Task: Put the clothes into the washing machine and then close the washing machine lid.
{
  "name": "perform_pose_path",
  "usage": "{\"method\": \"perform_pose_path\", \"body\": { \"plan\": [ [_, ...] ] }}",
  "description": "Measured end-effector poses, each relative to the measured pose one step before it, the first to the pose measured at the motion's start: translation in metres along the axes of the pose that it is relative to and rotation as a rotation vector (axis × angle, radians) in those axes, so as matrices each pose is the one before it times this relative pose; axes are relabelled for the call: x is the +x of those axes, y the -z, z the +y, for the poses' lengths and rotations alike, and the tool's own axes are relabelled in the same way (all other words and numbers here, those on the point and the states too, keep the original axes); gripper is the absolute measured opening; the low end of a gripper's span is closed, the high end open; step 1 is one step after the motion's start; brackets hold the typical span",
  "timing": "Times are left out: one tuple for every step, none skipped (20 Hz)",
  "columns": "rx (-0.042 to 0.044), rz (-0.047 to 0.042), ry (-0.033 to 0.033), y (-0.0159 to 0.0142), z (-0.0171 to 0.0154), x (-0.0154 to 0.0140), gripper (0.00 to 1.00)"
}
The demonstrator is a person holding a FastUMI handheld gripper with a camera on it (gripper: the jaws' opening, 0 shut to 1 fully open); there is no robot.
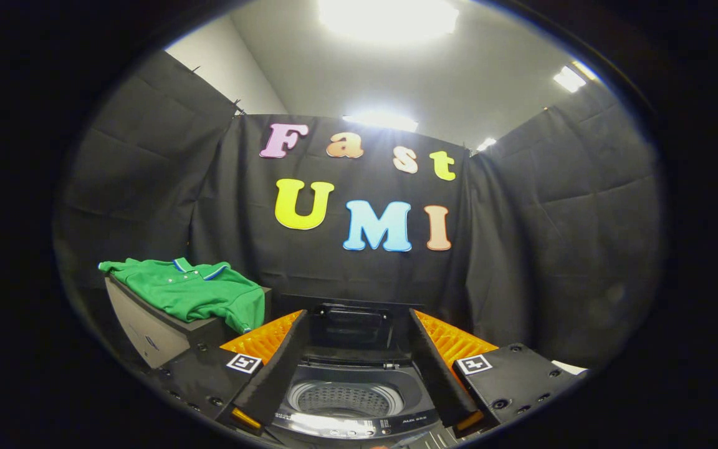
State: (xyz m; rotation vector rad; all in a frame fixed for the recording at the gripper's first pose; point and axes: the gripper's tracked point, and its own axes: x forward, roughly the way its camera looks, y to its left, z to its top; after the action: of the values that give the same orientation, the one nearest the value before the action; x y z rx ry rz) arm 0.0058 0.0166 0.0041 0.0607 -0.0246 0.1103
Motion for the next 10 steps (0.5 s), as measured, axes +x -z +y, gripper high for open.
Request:
{"method": "perform_pose_path", "body": {
  "plan": [
    [0.01630, 0.00303, -0.02236, 0.00056, 0.00060, 0.00382, 0.98],
    [0.02029, 0.00249, -0.02103, -0.00057, 0.00019, 0.00408, 0.98],
    [0.01353, 0.00420, -0.02444, -0.00033, 0.00158, 0.00366, 0.98],
    [0.00534, 0.01035, -0.02247, 0.00086, 0.00095, 0.00569, 0.98],
    [-0.00093, 0.00831, -0.02841, 0.00029, 0.00278, 0.00553, 0.98],
    [-0.00166, -0.00273, -0.03385, -0.00255, 0.00560, 0.00551, 0.98],
    [-0.00190, -0.00669, -0.02612, -0.00452, 0.00540, 0.00646, 0.98],
    [-0.00182, -0.00010, -0.01779, -0.00195, 0.00190, 0.00372, 0.98],
    [0.00573, 0.00483, -0.01205, -0.00169, 0.00346, 0.00463, 0.98],
    [0.01641, 0.00271, -0.01465, -0.00281, 0.00666, 0.00363, 0.98]
  ]
}}
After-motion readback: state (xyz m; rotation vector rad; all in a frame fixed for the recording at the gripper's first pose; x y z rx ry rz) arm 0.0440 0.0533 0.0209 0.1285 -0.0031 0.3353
